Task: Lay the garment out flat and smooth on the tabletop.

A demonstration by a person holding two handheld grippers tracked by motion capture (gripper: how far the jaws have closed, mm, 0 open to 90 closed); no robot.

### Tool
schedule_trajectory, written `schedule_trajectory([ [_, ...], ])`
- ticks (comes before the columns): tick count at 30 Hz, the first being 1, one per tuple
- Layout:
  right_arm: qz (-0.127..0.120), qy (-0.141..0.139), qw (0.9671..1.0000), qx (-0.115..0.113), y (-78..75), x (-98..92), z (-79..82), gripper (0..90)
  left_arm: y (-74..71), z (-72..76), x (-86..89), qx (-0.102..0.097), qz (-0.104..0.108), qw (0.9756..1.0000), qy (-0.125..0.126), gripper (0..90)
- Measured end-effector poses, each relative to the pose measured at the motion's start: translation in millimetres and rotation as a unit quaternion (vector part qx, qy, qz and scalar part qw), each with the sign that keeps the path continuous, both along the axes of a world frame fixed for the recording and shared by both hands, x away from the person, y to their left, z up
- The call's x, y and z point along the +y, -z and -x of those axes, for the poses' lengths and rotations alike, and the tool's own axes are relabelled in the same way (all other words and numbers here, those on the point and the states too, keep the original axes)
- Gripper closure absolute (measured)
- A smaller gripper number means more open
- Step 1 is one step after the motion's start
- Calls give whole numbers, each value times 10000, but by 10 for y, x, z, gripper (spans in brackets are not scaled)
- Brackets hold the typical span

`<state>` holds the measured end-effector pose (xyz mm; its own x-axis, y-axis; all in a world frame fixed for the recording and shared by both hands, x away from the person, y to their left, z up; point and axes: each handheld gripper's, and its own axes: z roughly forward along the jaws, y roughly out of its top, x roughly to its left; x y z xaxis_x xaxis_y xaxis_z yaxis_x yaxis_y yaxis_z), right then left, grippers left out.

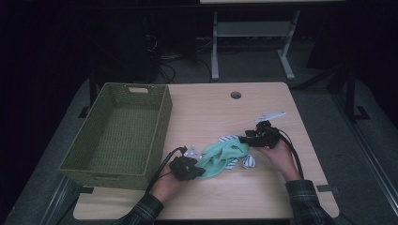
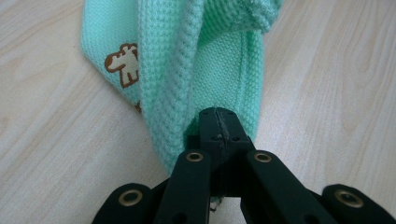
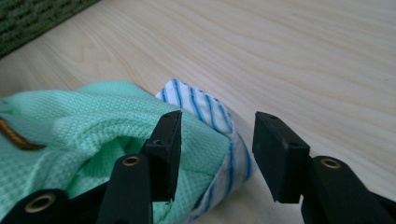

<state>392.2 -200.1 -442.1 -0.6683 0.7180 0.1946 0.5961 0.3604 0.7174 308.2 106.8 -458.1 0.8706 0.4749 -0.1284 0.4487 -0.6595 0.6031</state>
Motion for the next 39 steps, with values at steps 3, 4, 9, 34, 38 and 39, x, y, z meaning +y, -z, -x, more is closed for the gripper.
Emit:
schedule_trajectory([
  [3,181,-55,9997,143,71,77,-28,557,1,-1,1,11,8,10000,-3,896],
  [4,247,-82,9995,175,97,93,-36,564,2,-1,1,10,13,10000,-6,896],
  [9,356,-156,9989,244,190,128,-55,684,5,-2,-3,10,39,10000,-11,895],
  [34,807,458,9952,-320,-29,-29,-346,861,5,2,-3,30,77,10000,-21,896],
  [38,901,473,9946,-202,81,-23,-390,843,3,-3,4,21,47,10000,15,896],
  [39,836,445,9954,-143,87,-17,-381,808,0,-6,8,19,14,10000,39,896],
])
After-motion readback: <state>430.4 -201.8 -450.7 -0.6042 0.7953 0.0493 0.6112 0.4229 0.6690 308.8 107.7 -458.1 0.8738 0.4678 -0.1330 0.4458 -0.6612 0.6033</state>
